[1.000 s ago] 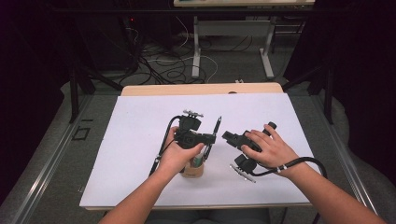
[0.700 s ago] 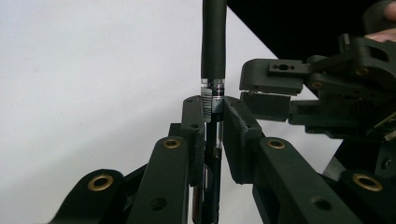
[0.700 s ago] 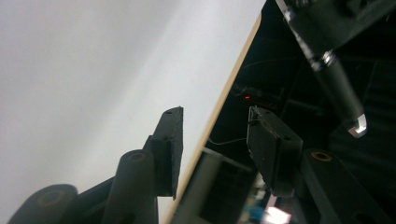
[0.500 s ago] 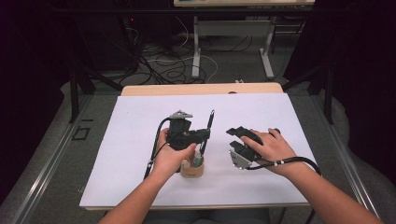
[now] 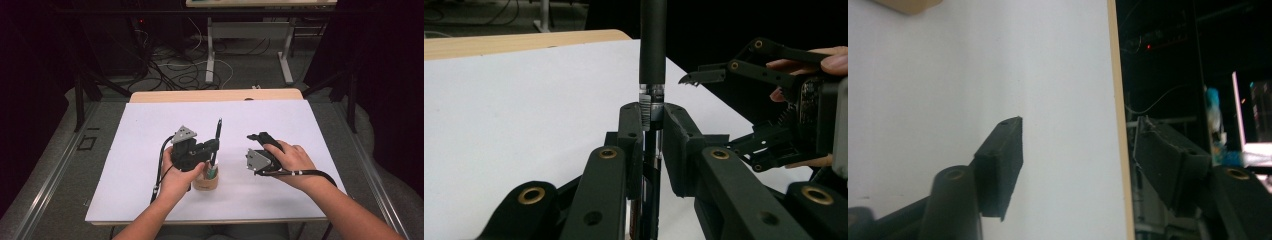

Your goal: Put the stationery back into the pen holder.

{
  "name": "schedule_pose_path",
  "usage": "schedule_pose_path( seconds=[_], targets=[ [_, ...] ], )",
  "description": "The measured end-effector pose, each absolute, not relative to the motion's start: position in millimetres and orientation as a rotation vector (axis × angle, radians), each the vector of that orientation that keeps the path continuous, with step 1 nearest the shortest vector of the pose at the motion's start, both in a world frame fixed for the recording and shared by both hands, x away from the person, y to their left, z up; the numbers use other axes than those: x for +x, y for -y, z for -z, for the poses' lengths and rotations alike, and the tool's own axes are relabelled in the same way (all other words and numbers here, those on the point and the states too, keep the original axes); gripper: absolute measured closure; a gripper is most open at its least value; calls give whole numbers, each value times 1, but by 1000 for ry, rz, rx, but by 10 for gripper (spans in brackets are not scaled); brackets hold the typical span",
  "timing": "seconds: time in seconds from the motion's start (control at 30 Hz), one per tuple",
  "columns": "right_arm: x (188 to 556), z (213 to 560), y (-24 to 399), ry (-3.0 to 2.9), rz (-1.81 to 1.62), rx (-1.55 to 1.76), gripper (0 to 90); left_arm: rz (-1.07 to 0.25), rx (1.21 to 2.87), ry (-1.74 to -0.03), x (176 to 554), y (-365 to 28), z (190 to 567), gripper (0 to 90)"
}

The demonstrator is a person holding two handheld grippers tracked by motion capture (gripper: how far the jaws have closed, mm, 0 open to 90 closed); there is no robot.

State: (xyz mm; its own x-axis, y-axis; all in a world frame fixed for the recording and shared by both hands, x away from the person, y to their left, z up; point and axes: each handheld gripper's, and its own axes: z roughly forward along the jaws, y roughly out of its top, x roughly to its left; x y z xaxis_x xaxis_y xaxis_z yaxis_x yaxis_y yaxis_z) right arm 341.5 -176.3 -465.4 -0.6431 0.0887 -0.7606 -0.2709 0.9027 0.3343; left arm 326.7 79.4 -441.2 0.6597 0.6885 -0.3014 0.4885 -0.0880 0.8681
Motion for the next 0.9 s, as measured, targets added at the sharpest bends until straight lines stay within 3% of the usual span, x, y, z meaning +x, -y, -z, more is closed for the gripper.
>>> schedule_pose_path(
  seconds=[0.9],
  targets=[
    [355, 494, 190, -2310, -1001, 589, 136, -360, 1747, -868, 307, -84, 482, 793]
  ],
)
